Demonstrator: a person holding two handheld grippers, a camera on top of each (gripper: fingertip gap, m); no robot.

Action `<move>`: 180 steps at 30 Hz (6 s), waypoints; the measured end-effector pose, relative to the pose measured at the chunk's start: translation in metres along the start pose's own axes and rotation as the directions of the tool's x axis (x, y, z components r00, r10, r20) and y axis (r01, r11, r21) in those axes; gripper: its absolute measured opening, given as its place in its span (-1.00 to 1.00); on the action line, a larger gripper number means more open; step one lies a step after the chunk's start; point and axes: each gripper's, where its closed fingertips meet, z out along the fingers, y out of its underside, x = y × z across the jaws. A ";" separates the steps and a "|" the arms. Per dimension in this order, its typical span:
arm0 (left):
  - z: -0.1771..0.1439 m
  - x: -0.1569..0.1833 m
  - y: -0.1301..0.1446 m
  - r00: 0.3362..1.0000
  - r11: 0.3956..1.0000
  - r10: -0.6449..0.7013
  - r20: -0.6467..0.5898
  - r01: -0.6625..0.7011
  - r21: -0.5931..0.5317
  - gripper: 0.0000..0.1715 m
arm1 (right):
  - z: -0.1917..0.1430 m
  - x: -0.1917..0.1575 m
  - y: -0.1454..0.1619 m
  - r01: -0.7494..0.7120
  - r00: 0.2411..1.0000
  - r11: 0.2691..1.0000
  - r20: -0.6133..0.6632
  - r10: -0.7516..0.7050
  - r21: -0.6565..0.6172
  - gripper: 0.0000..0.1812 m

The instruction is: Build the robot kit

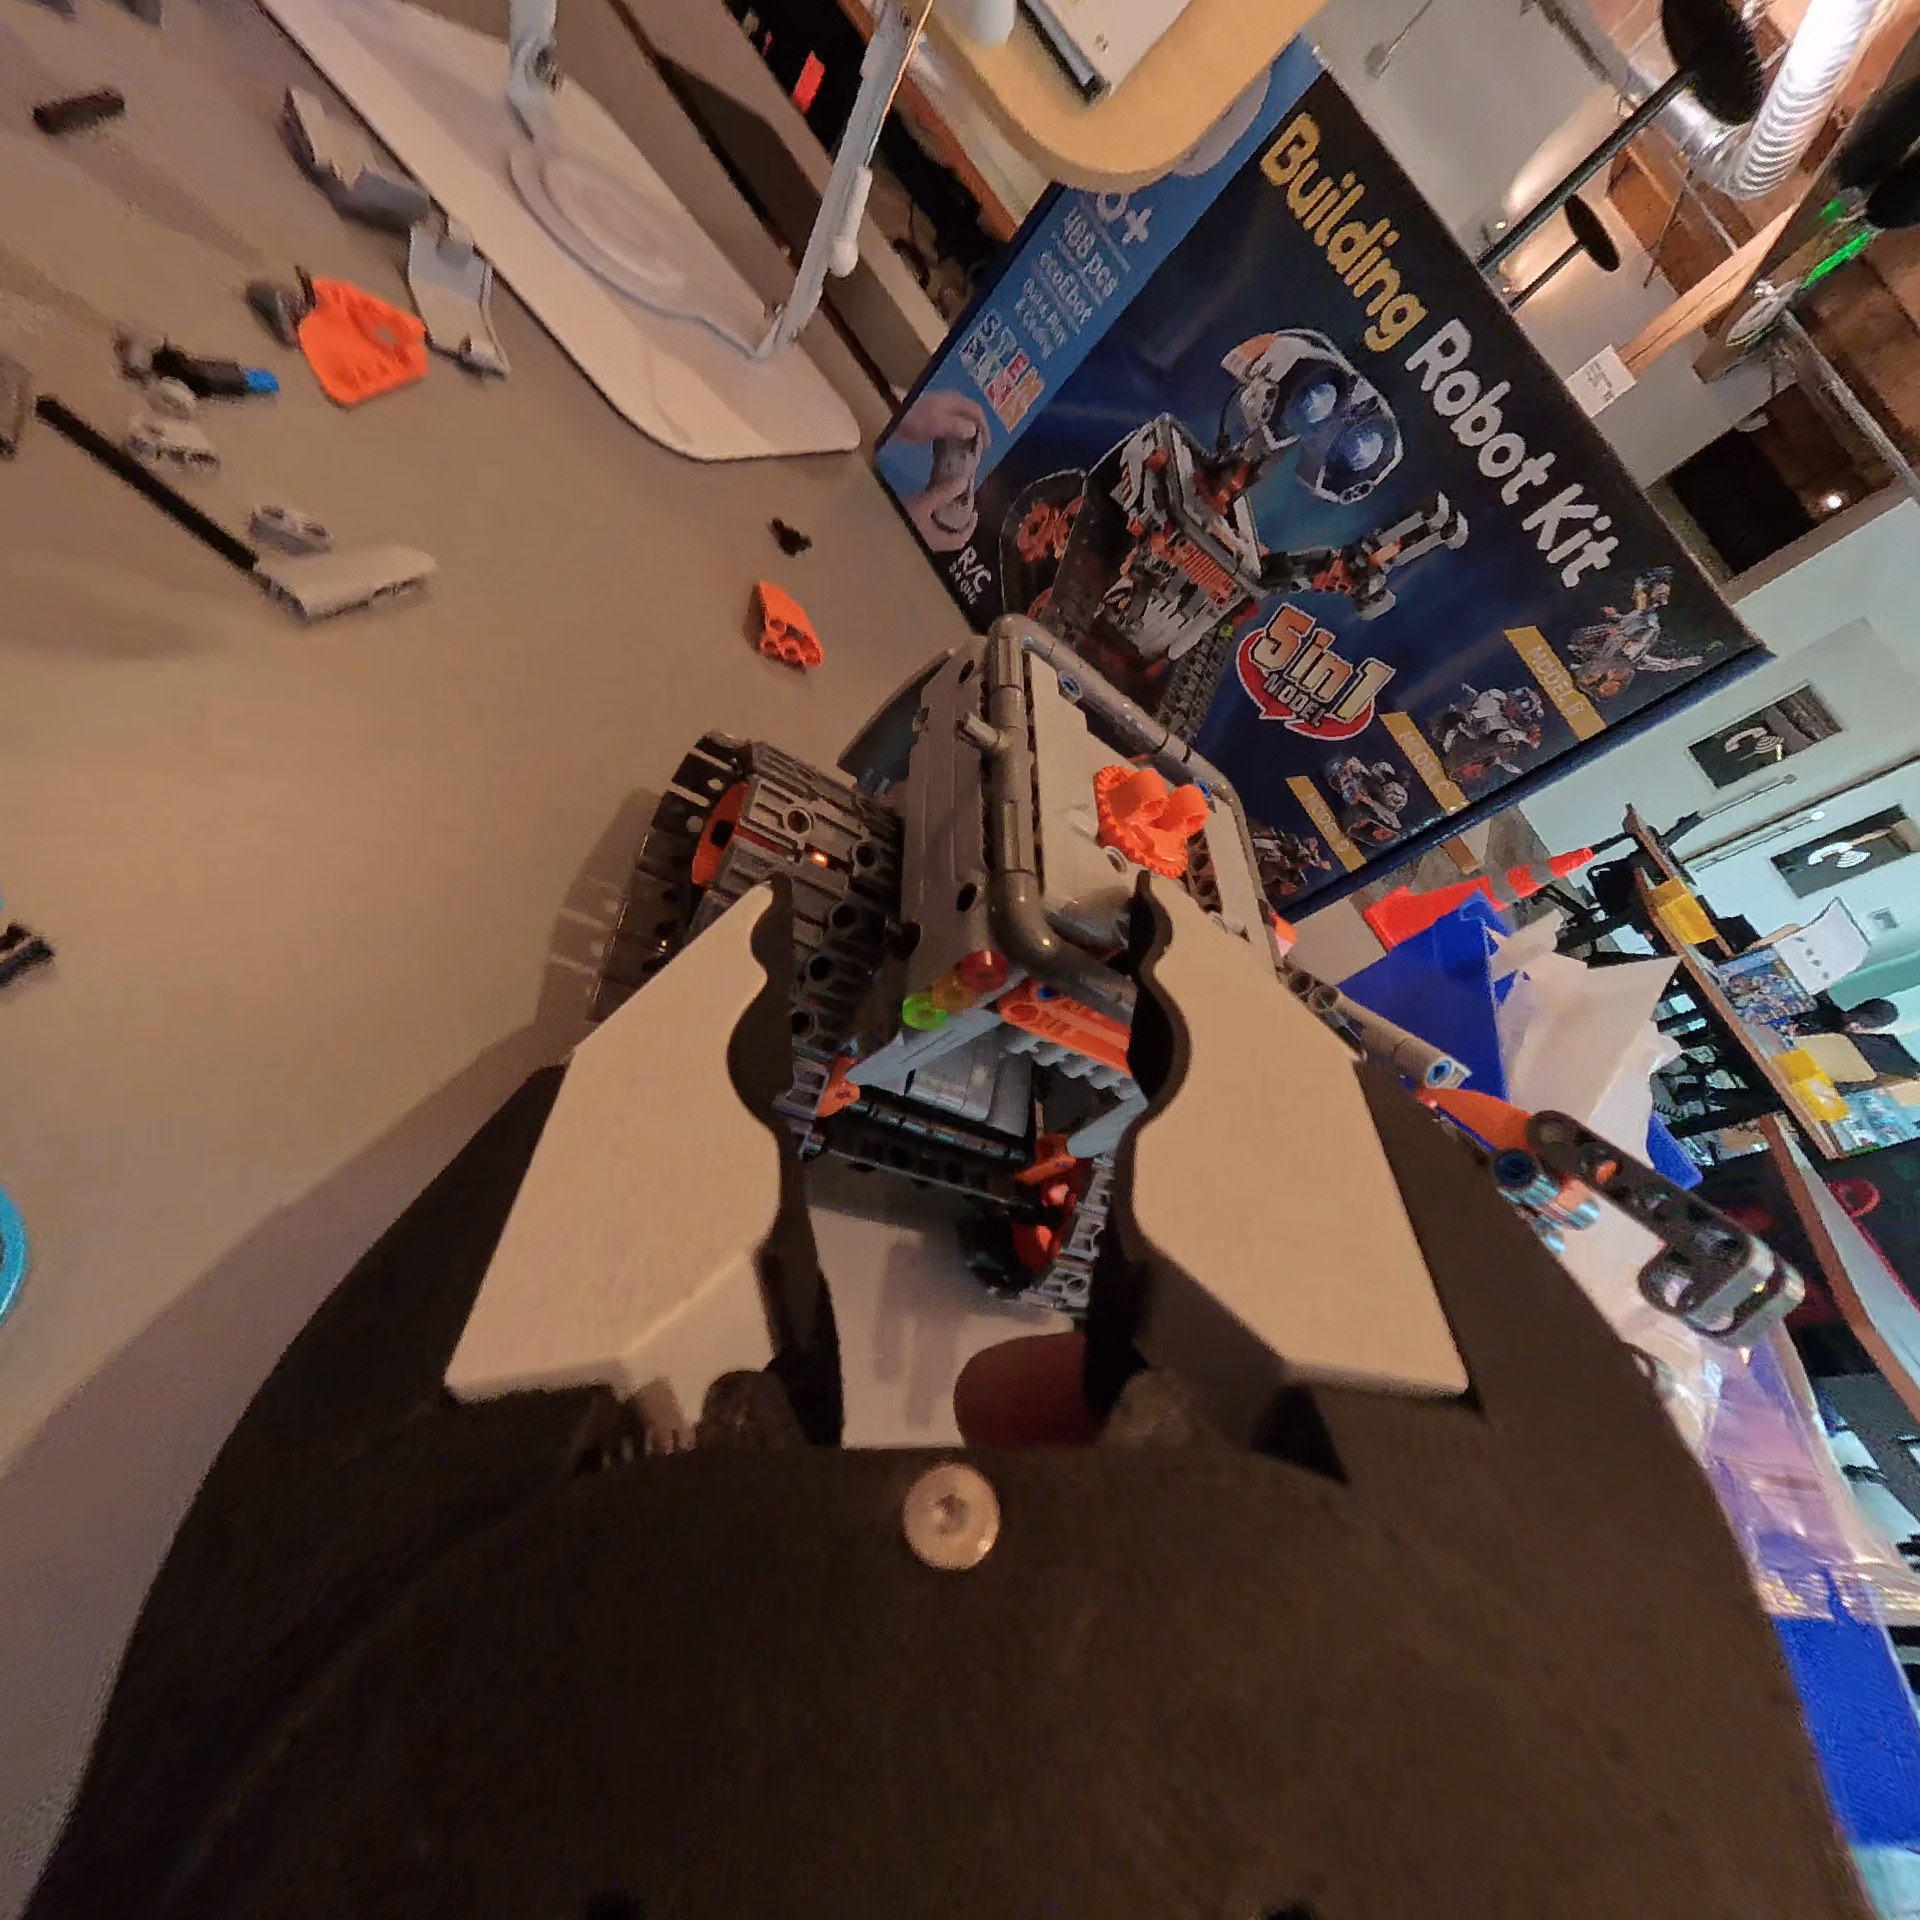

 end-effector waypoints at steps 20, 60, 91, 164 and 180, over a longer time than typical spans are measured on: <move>0.017 0.013 0.032 0.995 0.987 -0.011 -0.101 -0.005 -0.159 -0.46 | 0.019 -0.060 -0.093 0.075 0.977 0.984 0.186 -0.106 0.165 -0.53; 0.041 0.028 0.036 0.994 0.989 0.017 -0.105 -0.033 -0.145 -0.37 | 0.021 -0.109 -0.050 -0.040 0.880 0.995 0.475 -0.010 0.095 -0.48; -0.223 -0.143 0.178 0.955 0.836 -0.156 0.251 0.263 -0.481 -0.47 | 0.017 -0.107 -0.055 -0.059 0.875 0.990 0.483 -0.010 0.127 -0.90; -0.035 0.126 0.089 0.612 0.731 0.279 -0.740 -0.635 -0.250 -0.87 | 0.013 -0.099 -0.059 -0.114 0.873 0.983 0.487 0.030 0.144 -0.88; -0.067 0.030 0.042 0.844 0.838 0.343 -0.412 -0.473 -0.271 -0.65 | 0.015 -0.095 -0.056 -0.134 0.875 0.982 0.481 0.054 0.132 -0.88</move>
